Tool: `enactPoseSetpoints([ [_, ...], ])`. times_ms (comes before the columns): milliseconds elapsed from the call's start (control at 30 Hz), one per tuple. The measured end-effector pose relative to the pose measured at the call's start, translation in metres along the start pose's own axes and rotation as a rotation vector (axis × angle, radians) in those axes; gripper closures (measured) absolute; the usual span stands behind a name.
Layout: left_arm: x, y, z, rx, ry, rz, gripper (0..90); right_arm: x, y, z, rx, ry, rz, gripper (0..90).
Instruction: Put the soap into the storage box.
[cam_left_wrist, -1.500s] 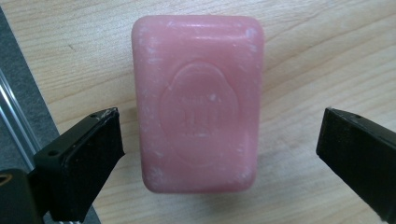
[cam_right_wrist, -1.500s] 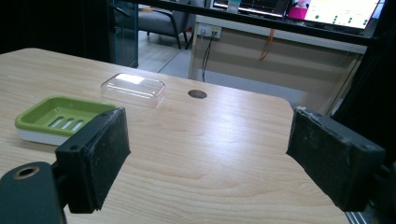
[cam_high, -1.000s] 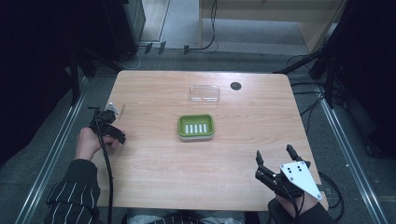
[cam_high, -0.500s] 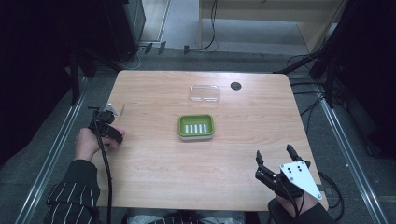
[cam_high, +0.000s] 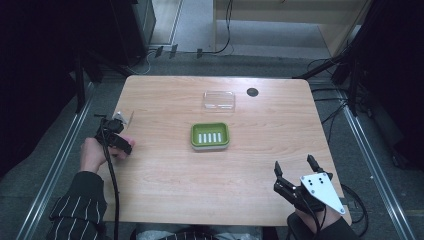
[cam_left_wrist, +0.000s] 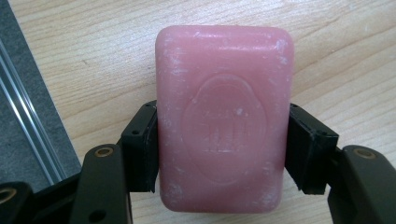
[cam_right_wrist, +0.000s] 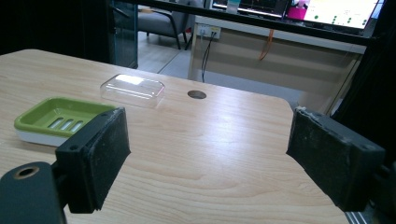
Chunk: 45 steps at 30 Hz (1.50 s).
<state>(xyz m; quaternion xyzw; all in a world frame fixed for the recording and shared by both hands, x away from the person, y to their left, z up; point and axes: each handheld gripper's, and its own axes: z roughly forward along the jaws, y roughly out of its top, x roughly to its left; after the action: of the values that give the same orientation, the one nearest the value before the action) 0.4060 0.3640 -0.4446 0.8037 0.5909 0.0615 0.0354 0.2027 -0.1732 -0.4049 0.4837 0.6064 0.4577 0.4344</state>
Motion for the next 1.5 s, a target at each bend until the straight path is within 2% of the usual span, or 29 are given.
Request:
enactPoseSetpoints([
  [433,-0.01,0.0,-0.007,-0.002,-0.019,0.063,38.4,-0.001,0.0,0.0,0.003,-0.006,0.001,12.7],
  [933,-0.024,0.01,-0.012,-0.007,-0.027,0.141,38.4,-0.005,-0.002,-0.006,0.01,-0.029,0.006,12.7],
  [1500,-0.052,0.026,-0.014,-0.019,-0.065,0.248,38.4,-0.01,-0.004,-0.014,0.014,-0.061,0.012,12.7],
])
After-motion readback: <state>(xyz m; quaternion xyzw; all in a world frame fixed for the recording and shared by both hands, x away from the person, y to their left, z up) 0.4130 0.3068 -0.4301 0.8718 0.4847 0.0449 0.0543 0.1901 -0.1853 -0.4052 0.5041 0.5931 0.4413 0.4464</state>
